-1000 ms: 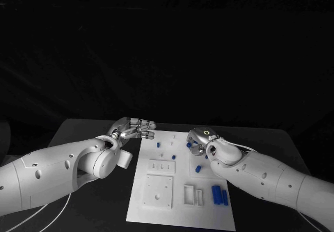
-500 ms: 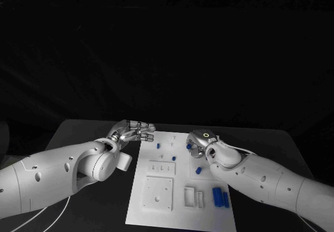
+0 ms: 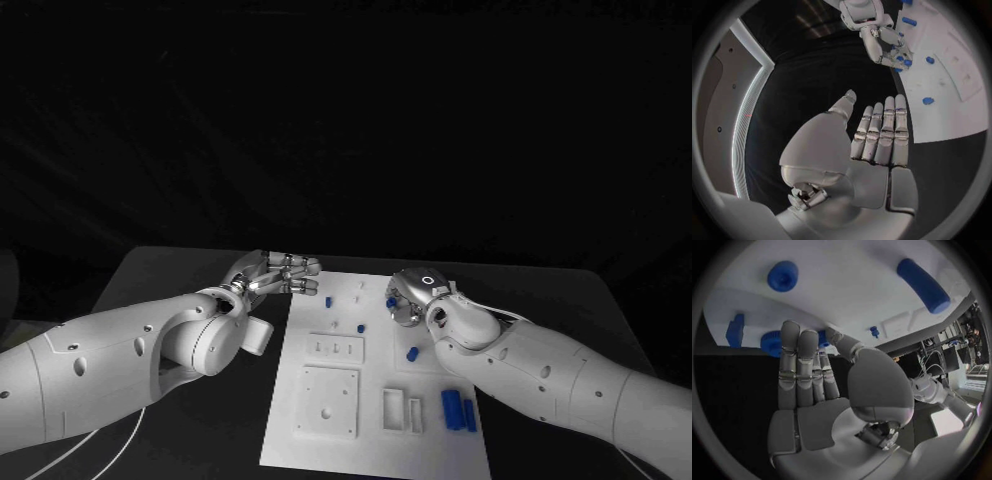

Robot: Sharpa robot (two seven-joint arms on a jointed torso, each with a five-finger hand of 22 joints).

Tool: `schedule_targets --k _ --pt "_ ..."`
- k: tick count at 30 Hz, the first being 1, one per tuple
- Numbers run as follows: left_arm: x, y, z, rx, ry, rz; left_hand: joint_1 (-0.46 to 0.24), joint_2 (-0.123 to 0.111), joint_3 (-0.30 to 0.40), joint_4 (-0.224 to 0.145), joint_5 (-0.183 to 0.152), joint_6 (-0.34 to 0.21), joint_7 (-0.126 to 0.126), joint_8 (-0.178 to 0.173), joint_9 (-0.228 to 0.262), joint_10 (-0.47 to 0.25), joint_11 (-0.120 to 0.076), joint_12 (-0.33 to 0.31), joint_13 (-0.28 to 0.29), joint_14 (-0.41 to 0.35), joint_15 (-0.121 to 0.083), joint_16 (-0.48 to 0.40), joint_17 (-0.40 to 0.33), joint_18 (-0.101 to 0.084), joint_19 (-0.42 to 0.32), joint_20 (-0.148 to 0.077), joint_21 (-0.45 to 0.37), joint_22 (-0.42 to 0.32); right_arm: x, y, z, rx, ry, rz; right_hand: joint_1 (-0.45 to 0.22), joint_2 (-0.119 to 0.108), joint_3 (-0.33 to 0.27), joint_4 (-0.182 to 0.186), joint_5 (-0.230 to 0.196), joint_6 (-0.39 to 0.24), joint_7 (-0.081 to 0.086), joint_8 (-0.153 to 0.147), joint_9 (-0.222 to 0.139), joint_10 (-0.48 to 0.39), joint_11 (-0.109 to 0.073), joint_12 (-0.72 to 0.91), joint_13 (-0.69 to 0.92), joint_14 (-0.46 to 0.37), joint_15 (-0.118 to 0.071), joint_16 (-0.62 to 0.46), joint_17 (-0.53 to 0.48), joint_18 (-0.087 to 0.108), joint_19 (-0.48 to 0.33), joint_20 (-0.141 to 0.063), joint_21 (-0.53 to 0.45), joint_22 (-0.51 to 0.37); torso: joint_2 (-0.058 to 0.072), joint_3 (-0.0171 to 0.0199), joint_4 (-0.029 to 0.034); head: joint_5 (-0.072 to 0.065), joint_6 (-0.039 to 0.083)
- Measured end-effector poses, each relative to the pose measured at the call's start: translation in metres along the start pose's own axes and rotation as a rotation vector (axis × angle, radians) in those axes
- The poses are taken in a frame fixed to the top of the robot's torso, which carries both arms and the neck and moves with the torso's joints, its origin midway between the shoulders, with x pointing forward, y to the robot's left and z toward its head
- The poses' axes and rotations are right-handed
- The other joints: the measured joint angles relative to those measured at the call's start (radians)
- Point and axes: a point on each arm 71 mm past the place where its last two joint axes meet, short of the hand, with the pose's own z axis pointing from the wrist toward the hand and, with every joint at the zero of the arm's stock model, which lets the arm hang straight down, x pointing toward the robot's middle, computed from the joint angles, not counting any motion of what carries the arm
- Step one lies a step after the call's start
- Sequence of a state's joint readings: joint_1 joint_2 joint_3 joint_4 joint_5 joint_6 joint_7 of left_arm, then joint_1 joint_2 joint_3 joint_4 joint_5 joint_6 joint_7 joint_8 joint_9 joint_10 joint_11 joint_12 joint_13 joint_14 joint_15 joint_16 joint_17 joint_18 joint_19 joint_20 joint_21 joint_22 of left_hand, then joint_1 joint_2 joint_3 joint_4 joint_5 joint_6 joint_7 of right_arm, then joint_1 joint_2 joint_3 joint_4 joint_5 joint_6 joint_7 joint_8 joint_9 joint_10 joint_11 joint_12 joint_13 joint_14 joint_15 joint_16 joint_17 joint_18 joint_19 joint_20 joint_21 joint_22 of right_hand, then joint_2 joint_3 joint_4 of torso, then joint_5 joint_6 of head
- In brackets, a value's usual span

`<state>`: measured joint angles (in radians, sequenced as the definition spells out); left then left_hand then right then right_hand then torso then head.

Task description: Assemble the parts on the task board

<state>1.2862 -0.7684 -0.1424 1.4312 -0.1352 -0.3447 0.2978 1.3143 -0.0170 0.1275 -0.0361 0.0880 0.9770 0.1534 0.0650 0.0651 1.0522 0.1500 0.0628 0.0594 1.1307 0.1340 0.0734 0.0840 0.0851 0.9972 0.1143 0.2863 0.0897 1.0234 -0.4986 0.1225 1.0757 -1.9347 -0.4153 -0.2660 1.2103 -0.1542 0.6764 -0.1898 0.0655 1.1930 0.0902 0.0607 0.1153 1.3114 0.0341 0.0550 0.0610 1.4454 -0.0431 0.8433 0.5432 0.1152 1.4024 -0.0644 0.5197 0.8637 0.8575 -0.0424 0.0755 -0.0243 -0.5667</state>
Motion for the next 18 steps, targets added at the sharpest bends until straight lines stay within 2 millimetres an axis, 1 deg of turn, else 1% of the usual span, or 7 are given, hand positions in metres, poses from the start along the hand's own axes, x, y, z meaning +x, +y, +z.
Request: schedule_targets --k 4,5,7,11,12,13,18 --pt "0.0002 0.0004 0.0005 -0.005 -0.001 -0.004 0.000 0.000 0.000 0.000 0.000 0.000 0.000 0.000 0.000 0.000 0.000 0.000 0.000 0.000 0.000 0.000 0.000 0.000 0.000 0.000 0.000 -0.001 -0.0016 0.0003 0.0004 0.003 -0.012 0.003 0.005 0.009 -0.014 -0.014 -0.004 0.031 -0.006 -0.001 0.009 0.035 -0.009 -0.002 0.000 0.003 -0.004 0.000 0.000 -0.003 -0.001 -0.008 0.000 0.016 0.002 -0.0011 0.0005 -0.001 0.001" --pt "0.0001 0.0004 0.0005 -0.005 -0.001 -0.005 0.000 0.000 0.000 0.000 0.000 0.000 0.000 0.000 0.000 0.000 0.000 0.000 0.000 0.000 0.000 0.000 0.000 0.000 0.000 0.000 0.000 -0.001 -0.0018 0.0005 0.0004 0.003 -0.014 0.004 0.010 0.014 -0.015 -0.015 -0.005 0.035 -0.006 0.000 0.009 0.038 -0.011 -0.001 0.000 0.006 -0.006 0.000 0.001 -0.008 0.000 -0.011 0.000 0.021 0.003 -0.0011 0.0006 -0.001 0.001" --pt "-0.0002 0.0006 0.0006 -0.007 -0.002 -0.006 0.000 0.000 0.000 0.000 0.000 0.000 0.000 0.000 0.000 0.000 0.000 0.000 0.000 0.000 0.000 0.000 0.000 0.000 0.000 0.000 0.000 -0.001 -0.0024 0.0011 0.0004 0.003 -0.020 0.006 0.014 0.023 -0.022 -0.022 -0.008 0.039 -0.006 0.000 0.009 0.042 -0.014 0.001 0.000 0.007 -0.007 0.000 0.005 -0.008 0.000 -0.011 0.000 0.033 0.004 -0.0011 0.0006 0.000 0.002" --pt "-0.0011 0.0011 0.0007 -0.011 -0.004 -0.008 0.000 0.000 0.000 0.000 0.000 0.000 0.000 0.000 0.000 0.000 0.000 0.000 0.000 0.000 0.000 0.000 0.000 0.000 0.000 0.000 0.000 -0.001 -0.0033 0.0027 -0.0005 0.003 -0.032 0.012 0.015 0.027 -0.024 -0.039 -0.011 0.053 -0.007 0.001 0.009 0.050 -0.007 0.001 0.001 0.002 -0.013 0.004 0.010 -0.009 -0.003 -0.014 0.005 0.055 0.004 -0.0011 0.0000 0.000 0.003" --pt "-0.0012 0.0011 0.0007 -0.012 -0.005 -0.008 0.000 0.000 0.000 0.000 0.000 0.000 0.000 0.000 0.000 0.000 0.000 0.000 0.000 0.000 0.000 0.000 0.000 0.000 0.000 0.000 0.000 -0.002 -0.0036 0.0030 -0.0009 0.003 -0.034 0.014 0.014 0.029 -0.024 -0.040 -0.011 0.058 -0.007 0.001 0.009 0.060 -0.009 0.001 0.006 0.002 -0.017 0.005 0.010 -0.016 -0.006 -0.016 0.005 0.060 0.005 -0.0011 0.0000 0.000 0.004" --pt "-0.0014 0.0012 0.0007 -0.013 -0.005 -0.008 0.000 0.000 0.000 0.000 0.000 0.000 0.000 0.000 0.000 0.000 0.000 0.000 0.000 0.000 0.000 0.000 0.000 0.000 0.000 0.000 0.000 -0.002 -0.0040 0.0034 -0.0013 0.003 -0.037 0.016 0.012 0.030 -0.025 -0.041 -0.011 0.060 -0.007 0.001 0.009 0.065 -0.013 0.001 0.006 0.003 -0.017 0.005 0.010 -0.016 -0.004 -0.018 0.005 0.063 0.005 -0.0011 0.0000 0.000 0.005" --pt "-0.0026 0.0017 0.0008 -0.017 -0.009 -0.011 0.000 0.000 0.000 0.000 0.000 0.000 0.000 0.000 0.000 0.000 0.000 0.000 0.000 0.000 0.000 0.000 0.000 0.000 0.000 0.000 0.000 -0.002 -0.0089 0.0060 -0.0028 0.008 -0.058 0.028 0.008 0.034 -0.023 -0.048 -0.013 0.060 -0.007 0.001 0.009 0.068 -0.013 0.001 0.006 0.003 -0.018 0.005 0.010 -0.023 0.000 -0.022 -0.009 0.093 0.006 -0.0011 -0.0007 0.001 0.009"
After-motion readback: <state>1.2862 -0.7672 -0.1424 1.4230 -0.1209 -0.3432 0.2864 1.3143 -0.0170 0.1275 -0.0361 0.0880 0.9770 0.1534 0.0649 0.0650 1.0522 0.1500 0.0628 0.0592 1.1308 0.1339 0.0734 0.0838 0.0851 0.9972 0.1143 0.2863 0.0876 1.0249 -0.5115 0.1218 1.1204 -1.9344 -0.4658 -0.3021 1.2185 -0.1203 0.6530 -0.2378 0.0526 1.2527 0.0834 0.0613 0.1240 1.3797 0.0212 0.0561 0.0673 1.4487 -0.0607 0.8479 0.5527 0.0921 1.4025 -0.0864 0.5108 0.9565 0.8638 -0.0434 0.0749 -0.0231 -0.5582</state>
